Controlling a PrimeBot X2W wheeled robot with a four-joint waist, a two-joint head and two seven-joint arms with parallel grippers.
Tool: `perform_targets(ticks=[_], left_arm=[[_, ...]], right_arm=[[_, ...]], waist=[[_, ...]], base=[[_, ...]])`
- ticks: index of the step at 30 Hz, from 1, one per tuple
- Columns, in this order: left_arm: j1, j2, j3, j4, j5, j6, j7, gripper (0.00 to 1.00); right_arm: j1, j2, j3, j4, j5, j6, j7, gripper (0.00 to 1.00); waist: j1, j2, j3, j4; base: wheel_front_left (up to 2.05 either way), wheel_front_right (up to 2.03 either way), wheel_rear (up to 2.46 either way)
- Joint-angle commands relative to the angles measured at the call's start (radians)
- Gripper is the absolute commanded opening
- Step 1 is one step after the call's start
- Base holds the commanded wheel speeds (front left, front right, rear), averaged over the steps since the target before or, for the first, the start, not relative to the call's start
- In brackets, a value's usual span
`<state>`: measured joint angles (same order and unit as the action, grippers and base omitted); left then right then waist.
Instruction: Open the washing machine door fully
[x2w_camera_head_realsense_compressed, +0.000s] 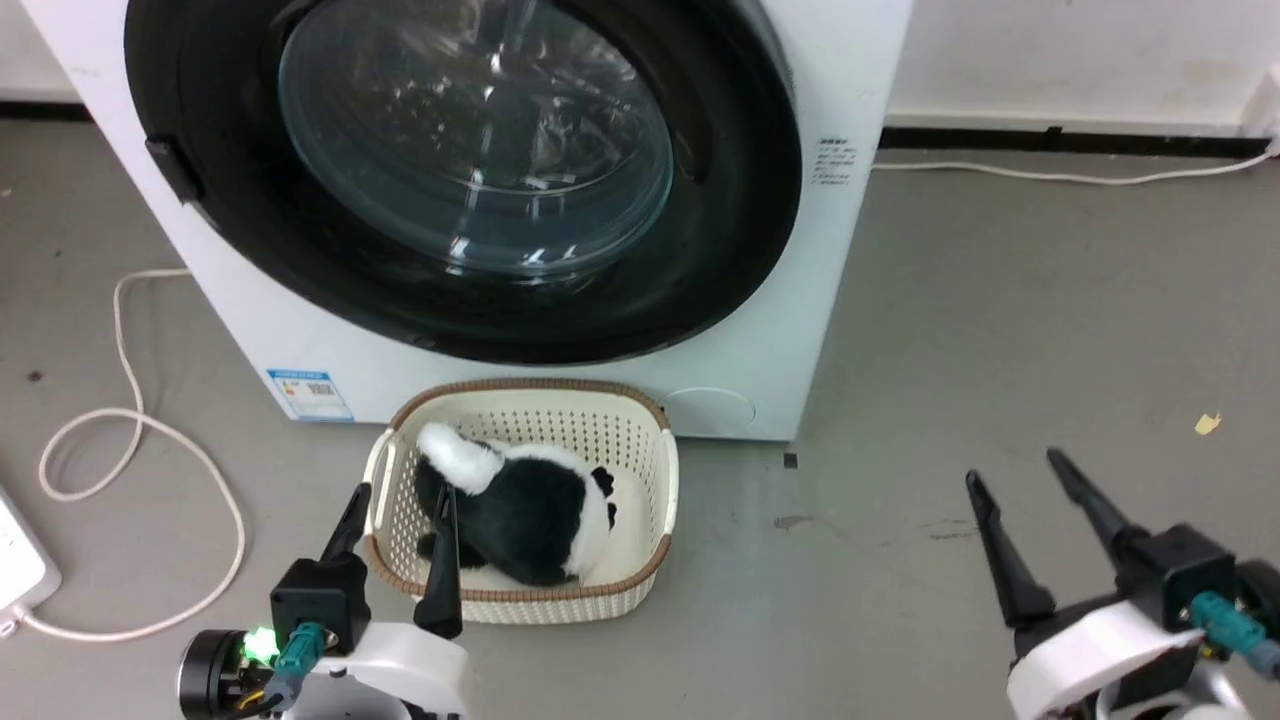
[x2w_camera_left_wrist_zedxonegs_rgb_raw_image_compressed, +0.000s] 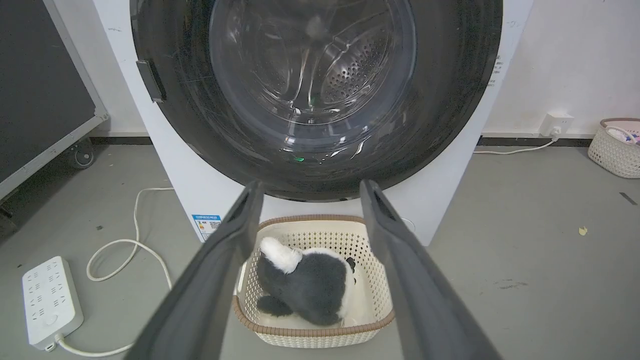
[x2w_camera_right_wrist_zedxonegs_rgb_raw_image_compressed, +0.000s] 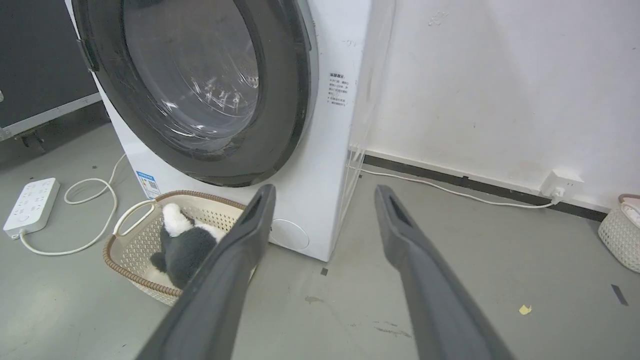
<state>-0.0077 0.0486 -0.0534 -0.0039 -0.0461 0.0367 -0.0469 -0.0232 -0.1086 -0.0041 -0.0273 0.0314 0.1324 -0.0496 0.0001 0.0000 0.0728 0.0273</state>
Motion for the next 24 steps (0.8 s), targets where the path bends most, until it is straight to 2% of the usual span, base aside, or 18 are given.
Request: perform_targets(ticks=[1,10,11,12,13,24], left_arm=[[-0.018,0.001,-0.006,-0.006,-0.007,0.008,-0.013,1.00],[-0.040,0.001,-0.029,-0.016,-0.021,0.023,-0.029,1.00],[-0.046,0.001,-0.036,-0.017,-0.025,0.028,-0.034,1.00],[-0.046,0.001,-0.036,-0.017,-0.025,0.028,-0.034,1.00],[-0.051,0.001,-0.045,-0.019,-0.030,0.032,-0.038,1.00],[-0.078,0.001,-0.083,-0.029,-0.055,0.058,-0.059,1.00]], right_arm=[[-0.025,-0.016,-0.002,-0.008,0.014,0.000,-0.010,1.00],[-0.108,-0.072,0.011,-0.012,0.049,0.000,-0.022,1.00],[-0.131,-0.083,0.013,-0.012,0.065,-0.001,-0.016,0.91],[-0.131,-0.083,0.013,-0.012,0.065,-0.001,-0.016,0.91],[-0.156,-0.095,0.017,-0.011,0.082,-0.001,-0.006,0.00],[-0.299,-0.119,-0.008,0.017,0.195,-0.001,0.041,0.00]], waist=[[-0.0001,0.0000,0.012,0.007],[-0.0001,0.0000,0.055,0.026],[-0.0001,0.0000,0.065,0.032],[-0.0001,0.0000,0.065,0.032],[-0.0001,0.0000,0.074,0.038],[-0.0001,0.0000,0.129,0.073]], base=[[0.00,0.00,0.00],[0.00,0.00,0.00],[0.00,0.00,0.00],[0.00,0.00,0.00],[0.00,0.00,0.00],[0.00,0.00,0.00]])
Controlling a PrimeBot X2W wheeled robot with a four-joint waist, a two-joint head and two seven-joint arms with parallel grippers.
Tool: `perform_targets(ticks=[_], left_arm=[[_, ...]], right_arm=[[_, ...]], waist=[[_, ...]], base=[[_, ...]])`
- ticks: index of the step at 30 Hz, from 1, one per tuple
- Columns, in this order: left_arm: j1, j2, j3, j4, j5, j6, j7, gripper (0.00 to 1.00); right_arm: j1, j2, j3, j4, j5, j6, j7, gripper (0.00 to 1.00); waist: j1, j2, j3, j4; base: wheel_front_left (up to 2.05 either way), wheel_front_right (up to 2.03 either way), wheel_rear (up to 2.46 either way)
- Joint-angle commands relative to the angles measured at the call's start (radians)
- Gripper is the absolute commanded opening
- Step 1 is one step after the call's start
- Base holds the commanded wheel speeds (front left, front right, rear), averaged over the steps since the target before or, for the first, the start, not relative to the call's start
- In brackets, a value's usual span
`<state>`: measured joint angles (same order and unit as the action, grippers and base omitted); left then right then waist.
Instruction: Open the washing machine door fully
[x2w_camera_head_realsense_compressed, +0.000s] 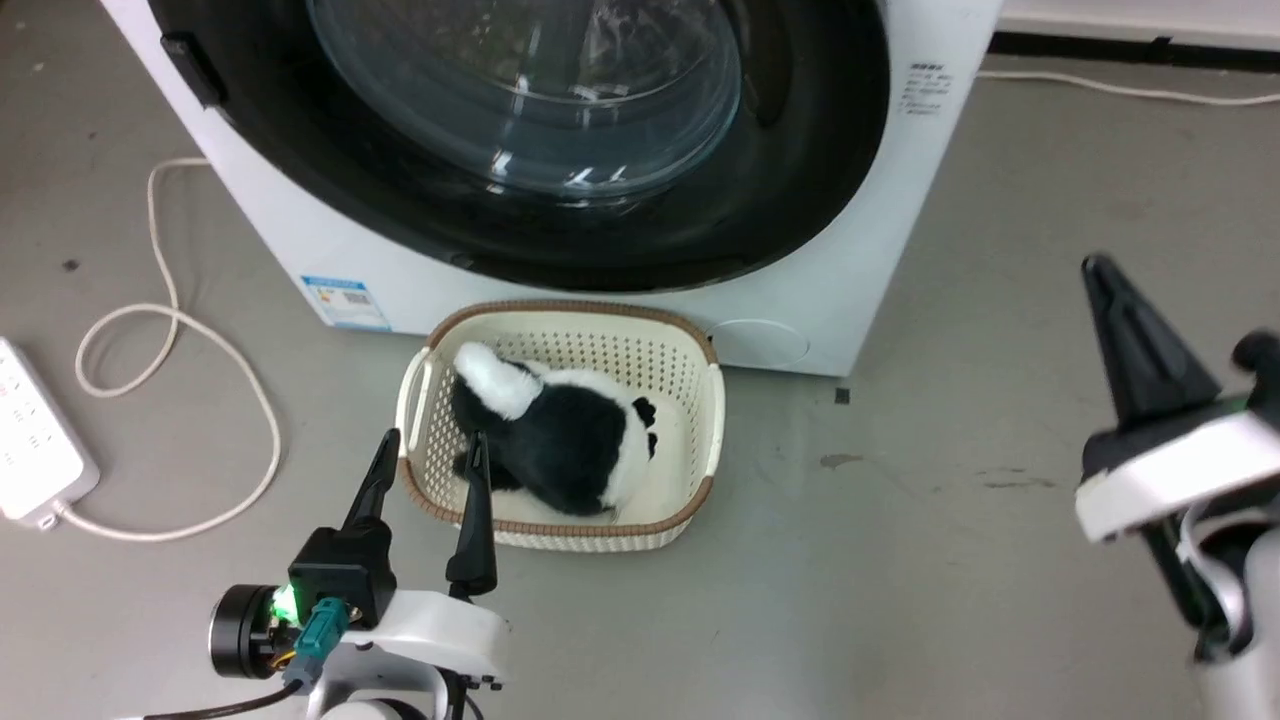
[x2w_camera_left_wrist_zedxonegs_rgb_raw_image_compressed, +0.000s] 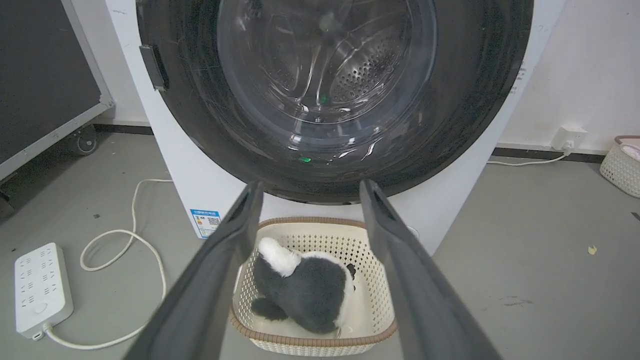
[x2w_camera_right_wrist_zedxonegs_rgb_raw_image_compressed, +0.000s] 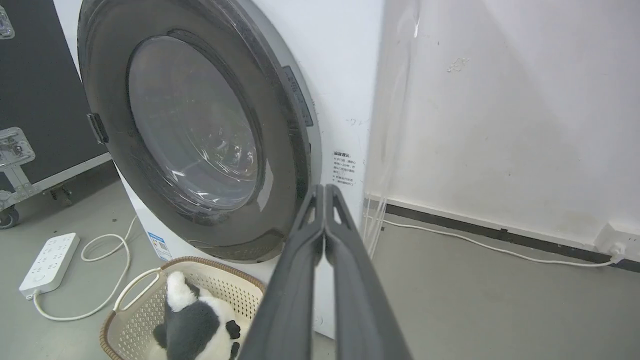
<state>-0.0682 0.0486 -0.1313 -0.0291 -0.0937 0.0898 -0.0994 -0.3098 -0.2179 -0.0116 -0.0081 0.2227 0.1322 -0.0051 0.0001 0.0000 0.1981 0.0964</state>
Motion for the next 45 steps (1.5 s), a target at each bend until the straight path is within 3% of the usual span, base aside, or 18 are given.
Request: perform_targets(ticks=[1,19,32,33,45], left_arm=[[-0.020,0.001,-0.009,-0.005,-0.010,0.007,-0.008,1.00],[-0.070,0.001,-0.067,-0.024,-0.047,0.048,-0.046,1.00],[-0.110,0.001,-0.129,-0.030,-0.084,0.084,-0.077,1.00],[-0.115,0.001,-0.138,-0.029,-0.088,0.089,-0.084,1.00],[-0.141,0.001,-0.179,-0.035,-0.113,0.117,-0.109,1.00]], right_arm=[[-0.028,-0.010,-0.004,0.004,0.017,-0.001,0.003,0.00],[-0.371,0.025,-0.098,0.199,0.251,-0.001,0.160,0.00],[-0.668,0.073,-0.264,0.496,0.463,-0.001,0.423,0.00],[-0.726,0.072,-0.295,0.558,0.493,-0.001,0.485,0.00],[-0.914,0.074,-0.383,0.711,0.561,-0.001,0.662,0.00]], waist=[[-0.0001,0.0000,0.009,0.007],[-0.0001,0.0000,0.114,0.064],[-0.0001,0.0000,0.197,0.123],[-0.0001,0.0000,0.213,0.135],[-0.0001,0.0000,0.272,0.172]], base=[[0.00,0.00,0.00],[0.00,0.00,0.00],[0.00,0.00,0.00],[0.00,0.00,0.00],[0.00,0.00,0.00]])
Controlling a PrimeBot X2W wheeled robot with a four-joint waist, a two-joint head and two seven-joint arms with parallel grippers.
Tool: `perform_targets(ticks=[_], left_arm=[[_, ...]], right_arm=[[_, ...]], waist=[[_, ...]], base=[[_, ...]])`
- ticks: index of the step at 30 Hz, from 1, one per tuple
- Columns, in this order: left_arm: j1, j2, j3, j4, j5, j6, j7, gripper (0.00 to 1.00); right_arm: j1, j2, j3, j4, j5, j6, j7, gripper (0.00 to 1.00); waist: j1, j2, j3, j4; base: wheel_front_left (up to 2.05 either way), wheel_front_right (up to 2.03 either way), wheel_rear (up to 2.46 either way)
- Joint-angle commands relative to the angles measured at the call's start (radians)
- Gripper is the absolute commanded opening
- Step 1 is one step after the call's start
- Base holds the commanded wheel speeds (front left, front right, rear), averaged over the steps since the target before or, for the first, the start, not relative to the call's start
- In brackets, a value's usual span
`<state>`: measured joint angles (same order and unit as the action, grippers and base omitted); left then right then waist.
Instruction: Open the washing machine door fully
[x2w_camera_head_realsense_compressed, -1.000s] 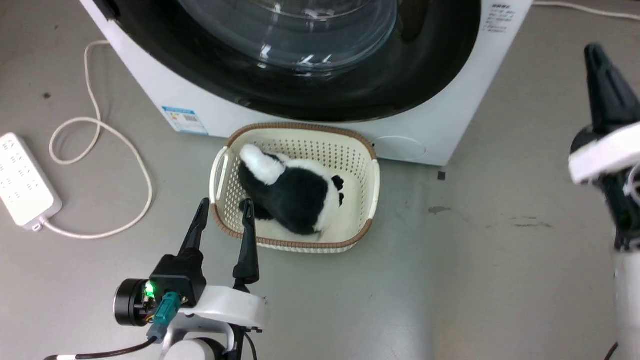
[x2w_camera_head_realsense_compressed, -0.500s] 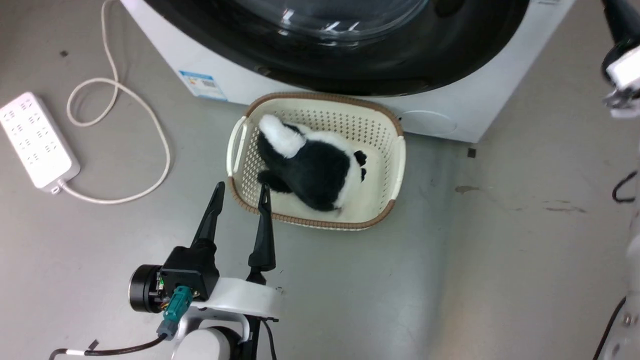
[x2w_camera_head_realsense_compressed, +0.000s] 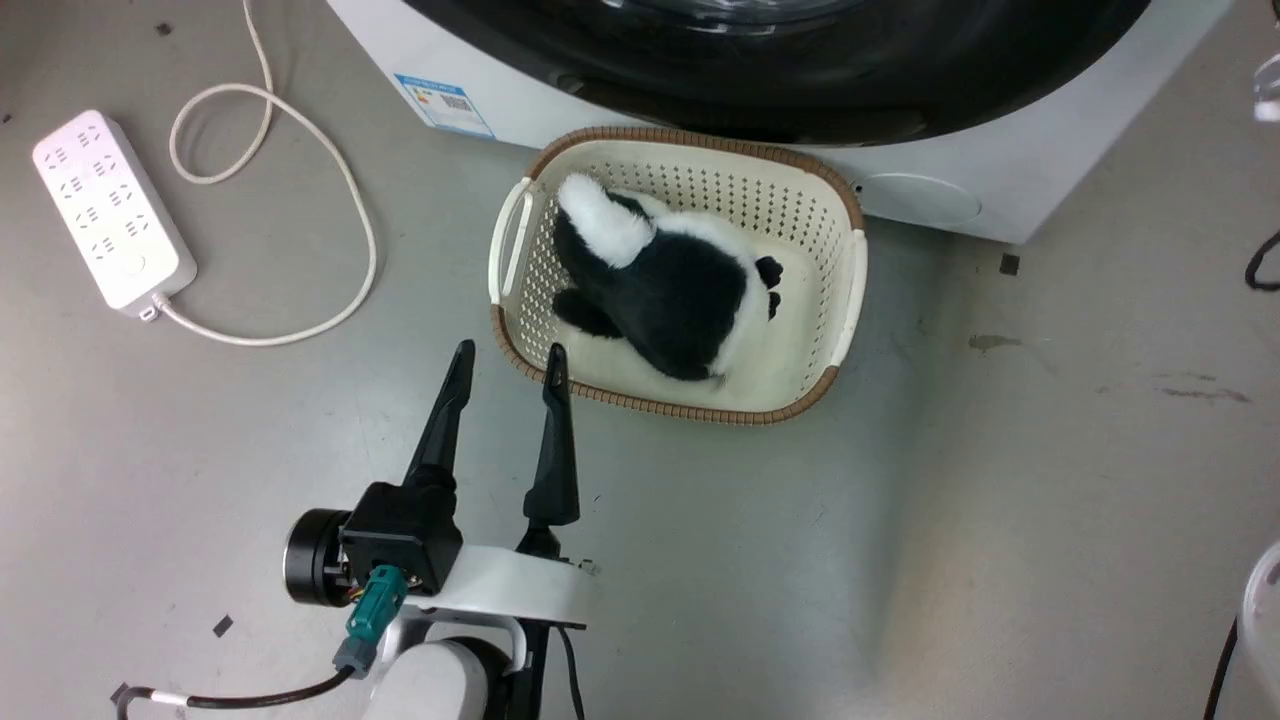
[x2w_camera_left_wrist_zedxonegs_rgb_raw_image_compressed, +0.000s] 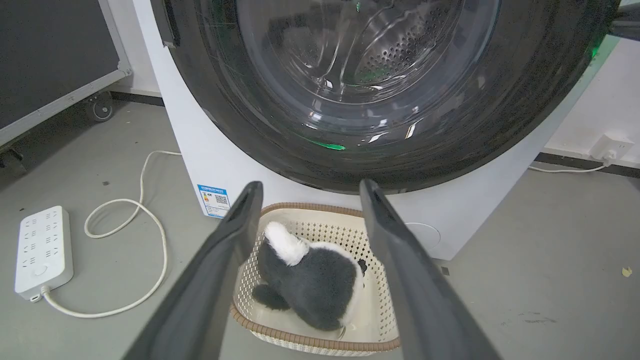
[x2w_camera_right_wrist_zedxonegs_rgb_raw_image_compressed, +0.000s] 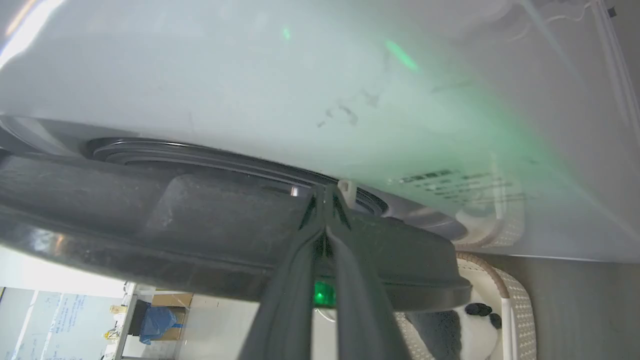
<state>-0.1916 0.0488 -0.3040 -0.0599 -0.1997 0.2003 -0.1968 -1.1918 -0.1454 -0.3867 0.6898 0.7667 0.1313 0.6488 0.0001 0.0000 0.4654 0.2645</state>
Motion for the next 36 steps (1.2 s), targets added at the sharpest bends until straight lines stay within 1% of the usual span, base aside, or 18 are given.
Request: perform_targets(ticks=[1,6,12,20,25,27,30,36], left_arm=[[-0.021,0.001,-0.010,-0.005,-0.009,0.010,-0.013,1.00],[-0.035,0.001,-0.024,-0.004,-0.018,0.020,-0.024,1.00],[-0.042,0.001,-0.037,0.001,-0.025,0.028,-0.036,1.00],[-0.051,0.001,-0.042,0.019,-0.027,0.025,-0.053,1.00],[-0.041,0.001,-0.034,0.037,-0.025,0.019,-0.064,1.00],[-0.029,0.001,-0.026,0.046,-0.022,0.012,-0.065,1.00],[-0.005,0.001,-0.014,0.057,-0.019,0.001,-0.065,1.00],[0.039,0.001,0.008,0.078,-0.012,-0.022,-0.065,1.00]], right_arm=[[-0.044,0.006,-0.010,0.018,0.021,0.000,0.023,0.00],[-0.077,0.024,-0.024,0.035,0.041,0.000,0.105,0.00],[-0.066,0.042,-0.047,0.020,0.068,0.000,0.188,0.00],[0.004,0.075,-0.090,-0.026,0.129,0.000,0.293,0.00],[0.080,0.091,-0.075,-0.079,0.191,-0.001,0.368,0.00],[0.130,0.094,-0.059,-0.097,0.216,-0.001,0.380,0.00],[0.204,0.095,-0.006,-0.098,0.289,-0.001,0.382,0.00],[0.348,0.095,0.163,-0.100,0.447,-0.001,0.343,0.00]], waist=[[-0.0001,0.0000,0.010,0.005],[-0.0001,0.0000,0.026,0.010],[-0.0001,0.0000,0.030,0.008],[-0.0001,0.0000,0.008,0.000],[-0.0001,0.0000,-0.026,-0.009],[-0.0001,0.0000,-0.051,-0.014],[-0.0001,0.0000,-0.092,-0.021],[-0.0001,0.0000,-0.166,-0.031]], base=[[0.00,0.00,0.00],[0.00,0.00,0.00],[0.00,0.00,0.00],[0.00,0.00,0.00],[0.00,0.00,0.00],[0.00,0.00,0.00],[0.00,0.00,0.00],[0.00,0.00,0.00]])
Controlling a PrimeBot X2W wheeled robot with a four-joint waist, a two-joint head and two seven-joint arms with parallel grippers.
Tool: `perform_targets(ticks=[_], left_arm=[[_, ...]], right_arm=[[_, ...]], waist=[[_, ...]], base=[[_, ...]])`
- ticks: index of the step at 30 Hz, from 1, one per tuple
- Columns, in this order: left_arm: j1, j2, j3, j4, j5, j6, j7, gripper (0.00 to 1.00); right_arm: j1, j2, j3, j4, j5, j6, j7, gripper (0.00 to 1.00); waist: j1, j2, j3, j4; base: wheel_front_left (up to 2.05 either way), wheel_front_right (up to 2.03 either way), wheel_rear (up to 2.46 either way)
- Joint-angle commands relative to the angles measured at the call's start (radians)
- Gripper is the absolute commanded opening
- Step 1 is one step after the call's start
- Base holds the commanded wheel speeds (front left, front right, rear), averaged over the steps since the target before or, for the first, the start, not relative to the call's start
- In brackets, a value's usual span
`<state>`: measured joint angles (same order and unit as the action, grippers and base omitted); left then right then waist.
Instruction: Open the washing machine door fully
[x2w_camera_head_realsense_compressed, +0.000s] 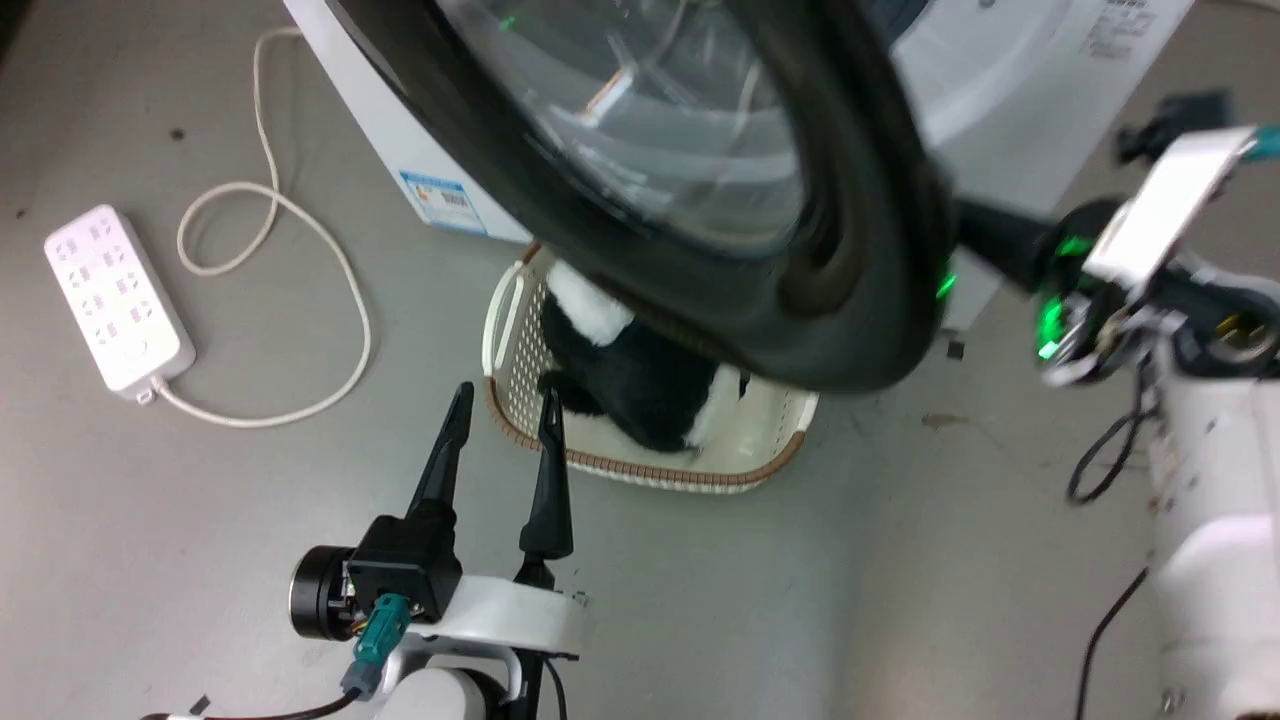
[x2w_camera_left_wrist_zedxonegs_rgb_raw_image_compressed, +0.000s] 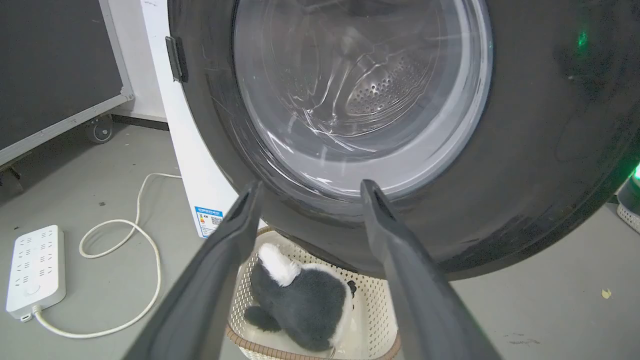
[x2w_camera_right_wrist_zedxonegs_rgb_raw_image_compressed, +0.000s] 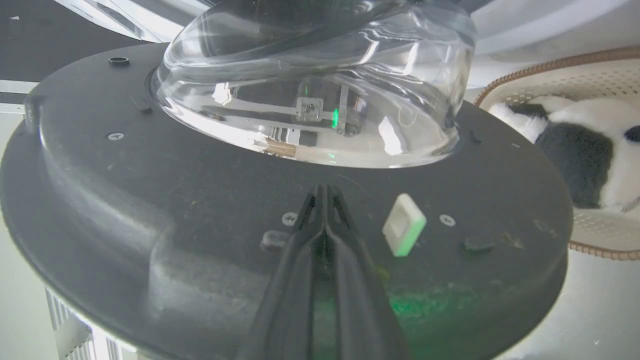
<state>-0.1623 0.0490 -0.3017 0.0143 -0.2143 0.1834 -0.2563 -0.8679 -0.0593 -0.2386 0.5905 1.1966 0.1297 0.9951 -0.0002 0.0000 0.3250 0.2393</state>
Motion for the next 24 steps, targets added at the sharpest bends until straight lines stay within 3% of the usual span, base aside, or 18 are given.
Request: perform_targets(ticks=[1,13,18,21,22,24], left_arm=[[0.016,0.001,0.009,0.006,0.004,-0.009,-0.006,1.00],[0.075,0.001,0.031,0.034,-0.008,-0.029,-0.006,1.00],[0.079,0.001,0.038,0.032,-0.015,-0.028,-0.006,1.00],[0.078,0.001,0.039,0.034,-0.020,-0.028,-0.006,1.00],[0.076,0.001,0.044,0.033,-0.028,-0.025,-0.006,1.00],[0.073,0.001,0.048,0.029,-0.035,-0.021,-0.006,1.00]], right_arm=[[0.046,0.009,0.050,-0.005,0.044,0.001,-0.009,0.00],[0.261,0.009,0.417,-0.124,0.283,0.001,-0.128,0.00],[0.294,0.009,0.481,-0.156,0.290,0.001,-0.174,0.00],[0.303,0.009,0.466,-0.165,0.280,0.001,-0.213,0.00],[0.306,-0.001,0.446,-0.166,0.252,0.001,-0.253,0.20],[0.306,-0.026,0.428,-0.177,0.197,0.001,-0.313,1.00]], waist=[[0.0002,0.0000,-0.034,-0.006],[0.0002,0.0000,-0.087,0.015],[0.0002,0.0000,-0.082,0.025],[0.0002,0.0000,-0.088,0.030],[0.0002,0.0000,-0.098,0.030],[0.0002,0.0000,-0.109,0.025]], base=[[0.00,0.00,0.00],[0.00,0.00,0.00],[0.00,0.00,0.00],[0.00,0.00,0.00],[0.00,0.00,0.00],[0.00,0.00,0.00]])
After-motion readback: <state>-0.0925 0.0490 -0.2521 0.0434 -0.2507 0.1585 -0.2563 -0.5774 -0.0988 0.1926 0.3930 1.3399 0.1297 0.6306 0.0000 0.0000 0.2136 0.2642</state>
